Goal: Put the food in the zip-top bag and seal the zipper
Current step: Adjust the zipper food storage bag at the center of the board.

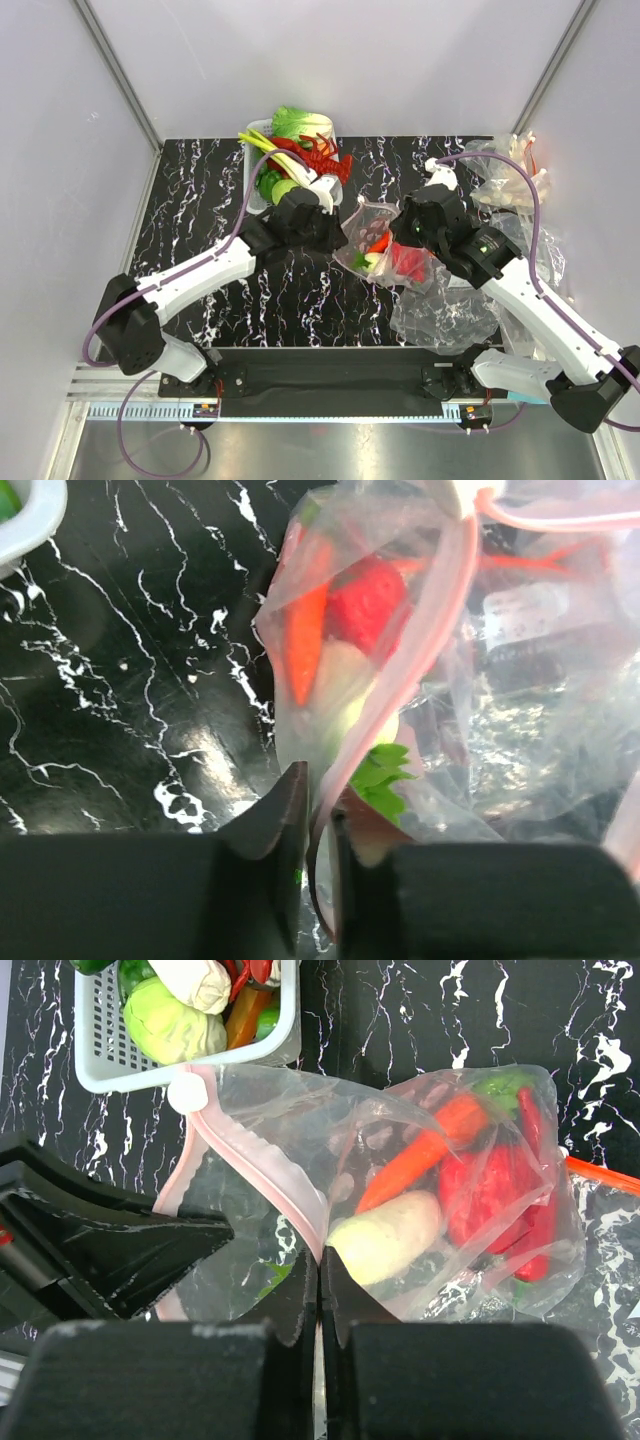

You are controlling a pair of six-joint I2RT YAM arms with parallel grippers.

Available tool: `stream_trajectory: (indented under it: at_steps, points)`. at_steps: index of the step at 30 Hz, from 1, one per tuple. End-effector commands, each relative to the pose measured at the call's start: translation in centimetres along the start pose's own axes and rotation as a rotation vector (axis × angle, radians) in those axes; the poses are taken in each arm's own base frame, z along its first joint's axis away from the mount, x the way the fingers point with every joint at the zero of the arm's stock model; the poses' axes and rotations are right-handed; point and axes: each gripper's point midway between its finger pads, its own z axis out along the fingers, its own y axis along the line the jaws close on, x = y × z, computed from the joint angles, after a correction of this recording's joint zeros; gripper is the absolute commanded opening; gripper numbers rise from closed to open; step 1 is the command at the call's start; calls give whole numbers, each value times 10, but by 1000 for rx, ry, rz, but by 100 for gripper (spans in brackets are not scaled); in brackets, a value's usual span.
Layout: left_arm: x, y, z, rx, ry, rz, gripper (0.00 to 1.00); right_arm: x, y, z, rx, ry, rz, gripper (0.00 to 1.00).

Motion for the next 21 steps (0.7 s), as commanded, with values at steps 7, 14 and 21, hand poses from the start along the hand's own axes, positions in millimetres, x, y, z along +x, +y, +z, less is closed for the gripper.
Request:
stream_trajectory:
  at_steps: [7, 14, 21]
  points:
    - [-78, -65, -48, 195, -180, 29, 8, -31, 27, 7, -48, -36, -33, 0]
    - [-116, -91, -101, 248, -285, 70, 8, -52, 26, -3, -23, -92, -35, 0]
    - [-104, -82, -97, 215, -261, 84, 9, -31, 11, 10, 40, -52, -15, 0]
